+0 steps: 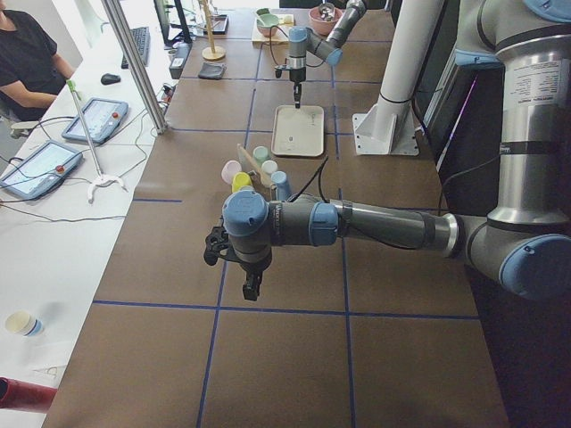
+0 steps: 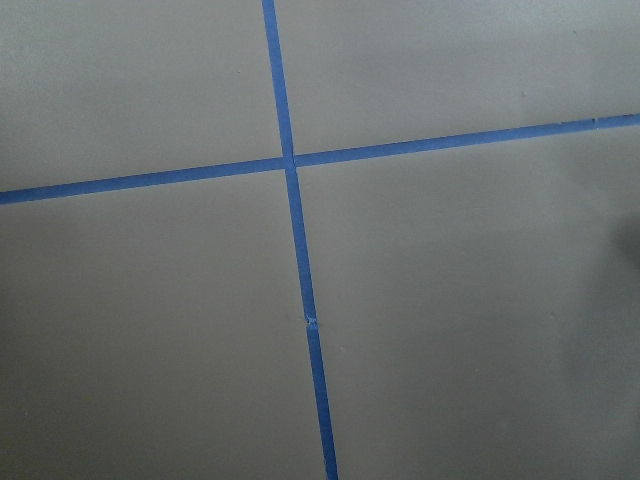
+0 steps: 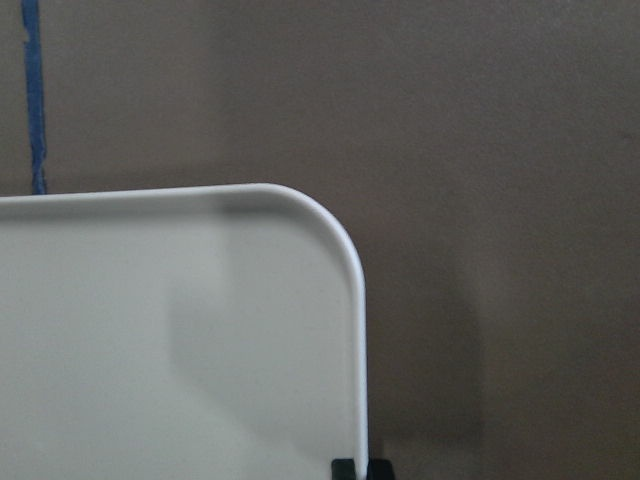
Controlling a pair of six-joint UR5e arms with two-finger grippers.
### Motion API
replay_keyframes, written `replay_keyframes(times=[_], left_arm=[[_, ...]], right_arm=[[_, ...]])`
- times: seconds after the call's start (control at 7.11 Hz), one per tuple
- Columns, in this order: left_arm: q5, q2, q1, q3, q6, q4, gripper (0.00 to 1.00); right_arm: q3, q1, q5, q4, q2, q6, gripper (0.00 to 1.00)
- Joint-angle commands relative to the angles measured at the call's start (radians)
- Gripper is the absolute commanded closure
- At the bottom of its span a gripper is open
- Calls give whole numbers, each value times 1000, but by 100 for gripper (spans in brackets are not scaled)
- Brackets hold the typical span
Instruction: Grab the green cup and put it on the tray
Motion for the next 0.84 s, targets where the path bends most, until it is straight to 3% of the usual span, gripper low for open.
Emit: replay_keyframes(times=[0.0,0.14,0.42,0.7], left_arm=[[1,-5,2,-32,-2,2,0],[1,-5,2,-47,-3,3,0],[2,-16,20,-96,-5,2,0],[81,-39,208,-307,-5,8,0]], right_arm=[[5,0,-1,-3,1,5,17],[5,2,-1,-3,-1,8,1],[29,81,104,-4,-11,10,0],[70,161,157,-7,-79,5,0]])
